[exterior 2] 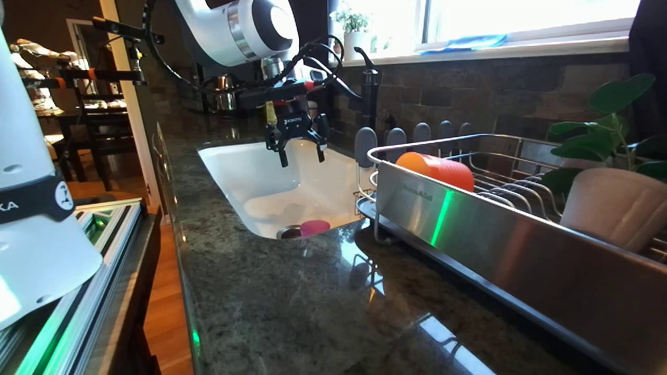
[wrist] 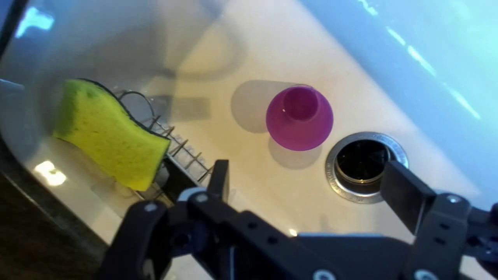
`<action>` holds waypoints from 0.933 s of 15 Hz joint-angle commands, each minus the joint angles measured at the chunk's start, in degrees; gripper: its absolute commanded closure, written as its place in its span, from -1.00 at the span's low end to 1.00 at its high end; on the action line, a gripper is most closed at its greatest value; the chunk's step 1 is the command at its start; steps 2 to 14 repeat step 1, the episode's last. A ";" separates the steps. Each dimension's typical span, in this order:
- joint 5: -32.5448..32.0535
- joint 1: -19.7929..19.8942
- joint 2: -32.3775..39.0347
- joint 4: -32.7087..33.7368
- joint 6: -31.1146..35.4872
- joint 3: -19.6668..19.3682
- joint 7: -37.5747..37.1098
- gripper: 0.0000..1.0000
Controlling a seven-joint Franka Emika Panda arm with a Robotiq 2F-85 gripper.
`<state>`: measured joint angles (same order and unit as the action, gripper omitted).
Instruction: Place the purple cup in the sink
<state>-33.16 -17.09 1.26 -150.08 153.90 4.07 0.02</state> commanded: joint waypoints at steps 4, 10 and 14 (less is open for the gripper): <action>-0.15 2.85 -1.47 -0.64 -0.06 2.50 -0.17 -1.00; -0.15 2.85 -1.47 -0.64 -0.06 2.50 -0.17 -1.00; -0.15 2.85 -1.47 -0.64 -0.06 2.50 -0.17 -1.00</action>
